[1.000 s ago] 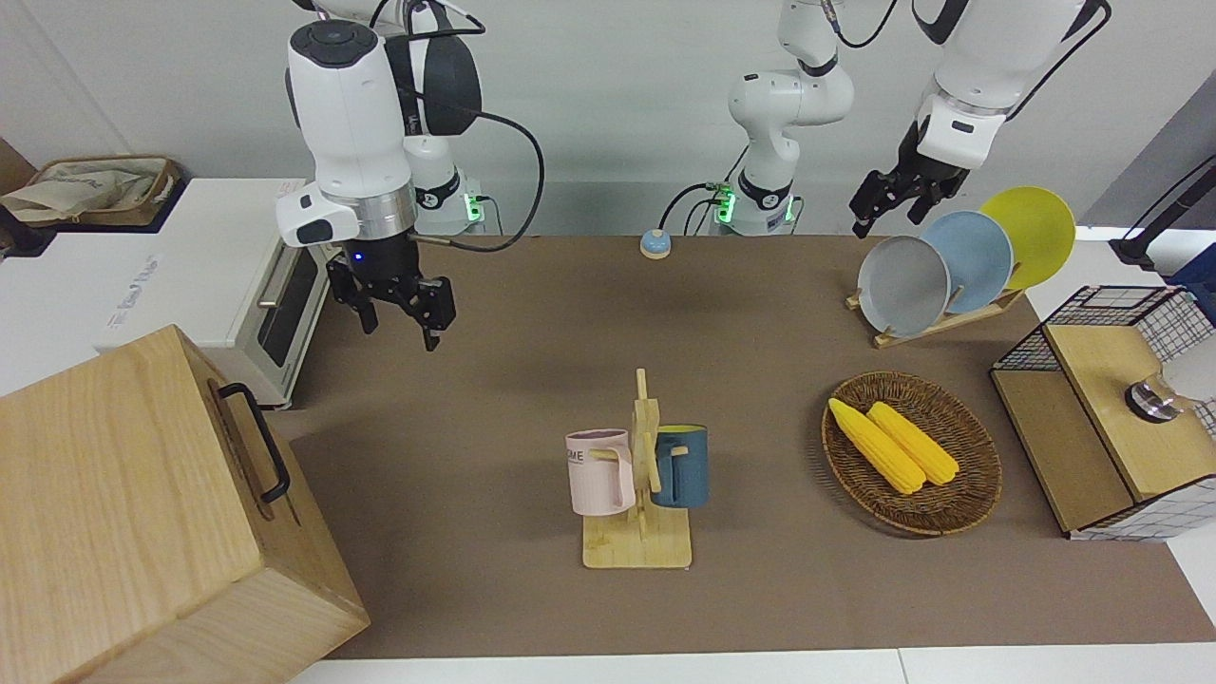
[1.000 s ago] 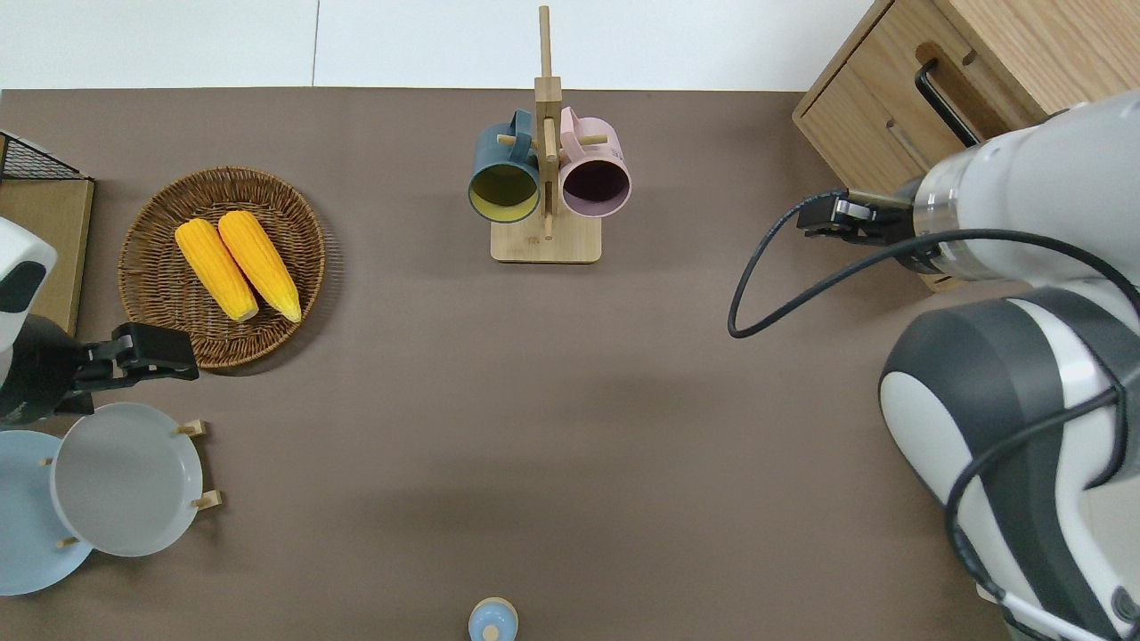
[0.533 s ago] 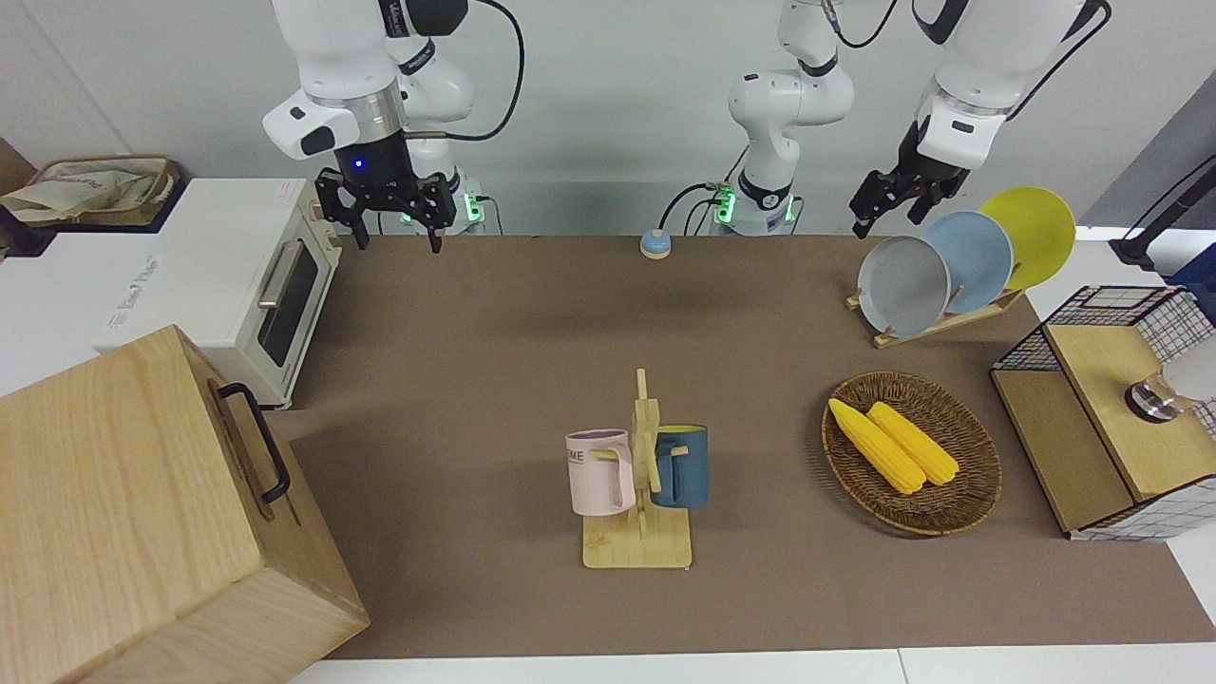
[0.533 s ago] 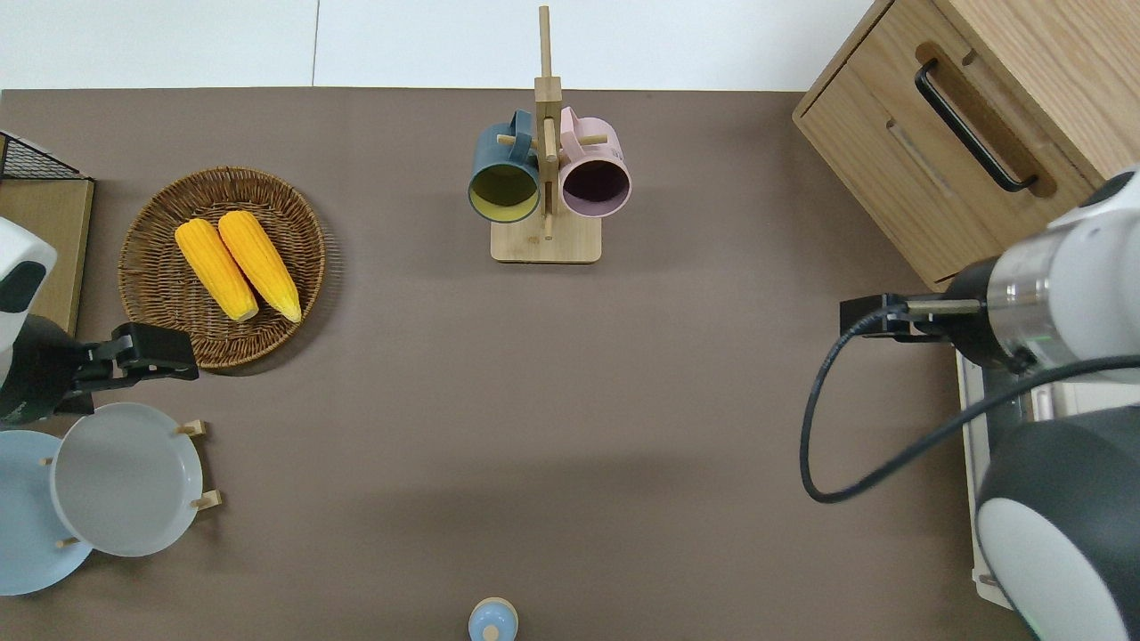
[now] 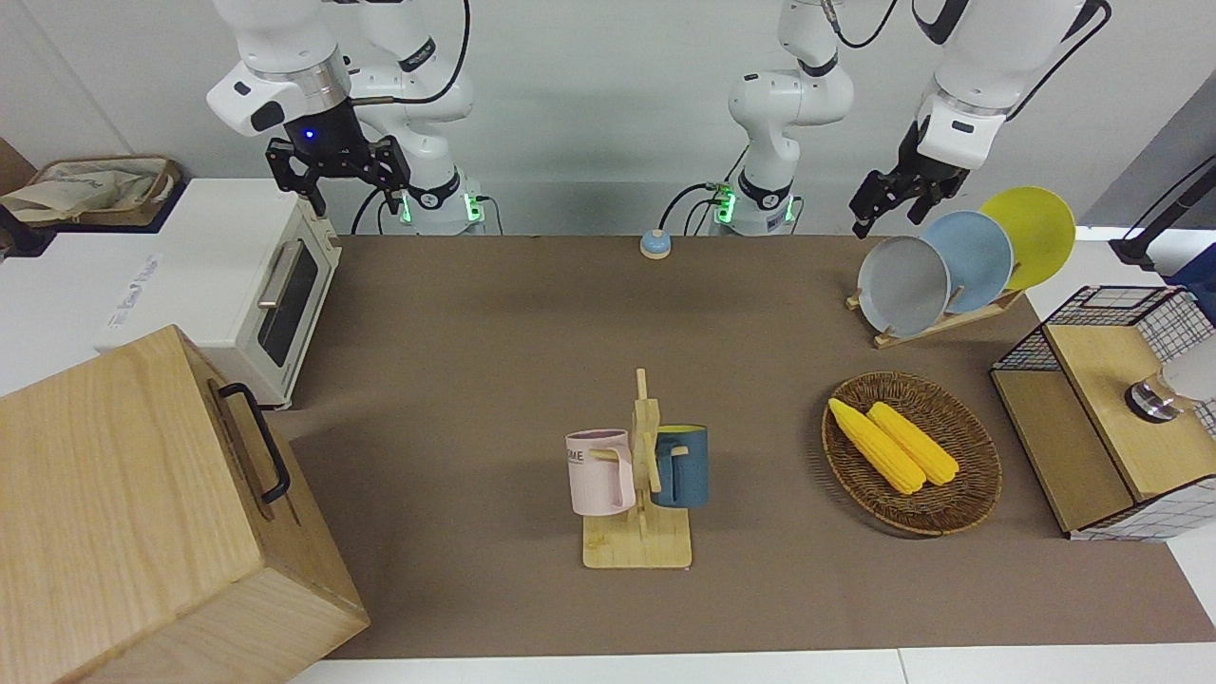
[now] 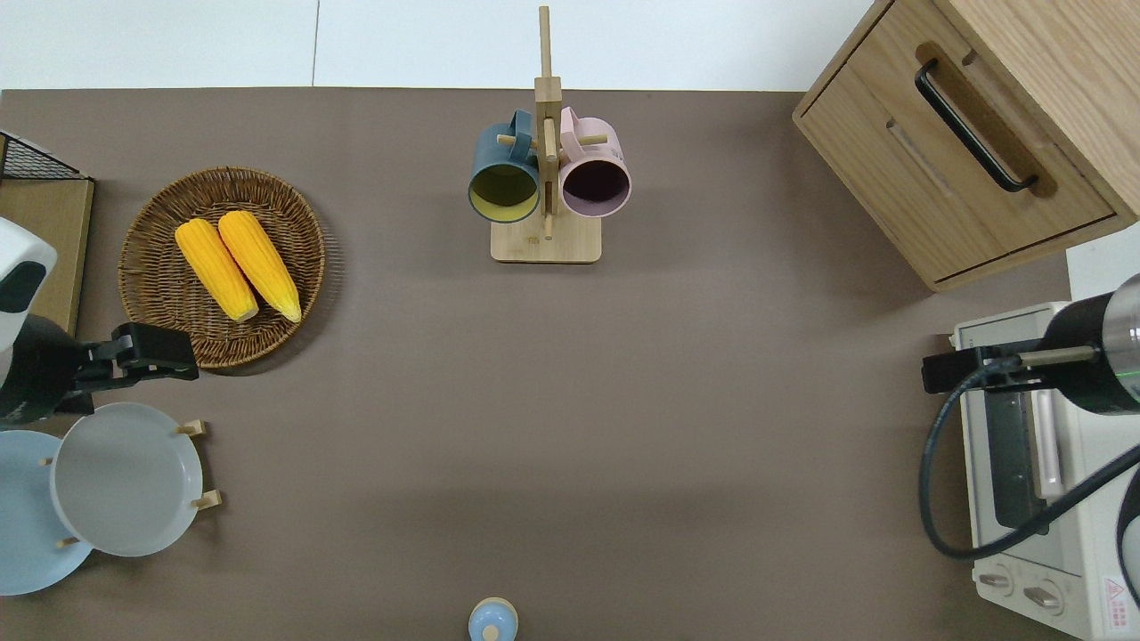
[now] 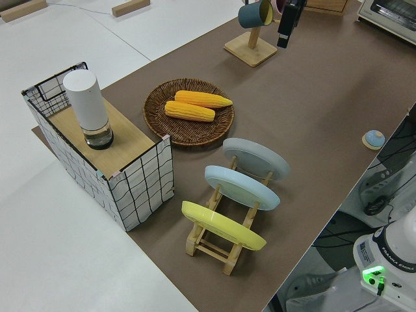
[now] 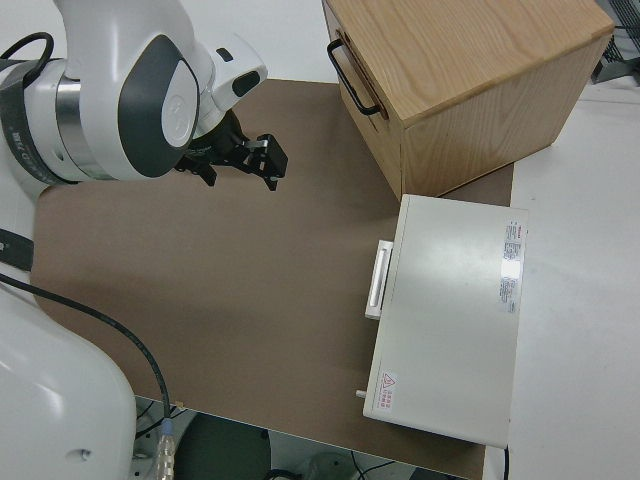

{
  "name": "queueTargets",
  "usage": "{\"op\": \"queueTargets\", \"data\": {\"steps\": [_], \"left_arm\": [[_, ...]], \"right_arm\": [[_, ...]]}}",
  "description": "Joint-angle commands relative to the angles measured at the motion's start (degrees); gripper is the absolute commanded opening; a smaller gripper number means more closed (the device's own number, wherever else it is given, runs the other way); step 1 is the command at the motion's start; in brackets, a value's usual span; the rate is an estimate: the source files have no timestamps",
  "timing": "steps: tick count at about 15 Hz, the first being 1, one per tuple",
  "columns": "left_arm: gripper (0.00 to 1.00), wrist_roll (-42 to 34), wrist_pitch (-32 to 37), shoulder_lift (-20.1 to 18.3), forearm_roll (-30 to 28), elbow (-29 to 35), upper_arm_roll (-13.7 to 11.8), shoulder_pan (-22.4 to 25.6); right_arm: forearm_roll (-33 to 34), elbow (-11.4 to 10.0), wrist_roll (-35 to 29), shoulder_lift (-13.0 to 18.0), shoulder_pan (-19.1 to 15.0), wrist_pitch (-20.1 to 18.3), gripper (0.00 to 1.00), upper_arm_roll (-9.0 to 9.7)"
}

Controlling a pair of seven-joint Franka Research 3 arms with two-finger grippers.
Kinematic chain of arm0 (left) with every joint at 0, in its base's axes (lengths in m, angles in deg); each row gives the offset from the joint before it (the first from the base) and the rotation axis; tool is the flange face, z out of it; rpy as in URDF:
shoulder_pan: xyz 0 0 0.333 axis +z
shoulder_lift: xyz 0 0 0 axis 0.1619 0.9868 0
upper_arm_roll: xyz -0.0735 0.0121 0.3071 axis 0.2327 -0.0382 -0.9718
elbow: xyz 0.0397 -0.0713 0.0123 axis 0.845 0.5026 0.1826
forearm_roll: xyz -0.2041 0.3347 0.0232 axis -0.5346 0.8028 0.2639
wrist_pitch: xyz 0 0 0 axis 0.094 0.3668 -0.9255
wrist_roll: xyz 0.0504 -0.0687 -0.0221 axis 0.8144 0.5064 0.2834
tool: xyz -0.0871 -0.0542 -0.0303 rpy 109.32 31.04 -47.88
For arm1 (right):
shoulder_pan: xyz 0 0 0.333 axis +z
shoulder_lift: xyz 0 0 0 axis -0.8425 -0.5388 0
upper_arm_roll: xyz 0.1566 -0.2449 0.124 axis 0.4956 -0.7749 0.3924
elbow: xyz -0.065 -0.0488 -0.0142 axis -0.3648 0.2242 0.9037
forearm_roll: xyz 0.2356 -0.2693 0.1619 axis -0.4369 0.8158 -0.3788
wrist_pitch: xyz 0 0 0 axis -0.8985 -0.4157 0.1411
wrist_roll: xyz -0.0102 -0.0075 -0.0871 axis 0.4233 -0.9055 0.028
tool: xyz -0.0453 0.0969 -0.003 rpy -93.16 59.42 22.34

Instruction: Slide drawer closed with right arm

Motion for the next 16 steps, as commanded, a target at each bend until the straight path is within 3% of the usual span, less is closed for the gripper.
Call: {"op": "queueTargets", "data": {"steps": [1, 16], "left_arm": [[0.99, -0.51, 0.97, -0.48, -0.05, -0.21, -0.25, -0.07], [0.99, -0.51, 0.97, -0.48, -0.05, -0.21, -0.25, -0.07]], "right_arm": [[-1.47, -0.61, 1.26, 0.97, 1.01, -2.7, 0.987, -1.43], [-0.42, 0.18, 0.91, 0.88, 1.54, -3.23, 0.987, -1.34]]}}
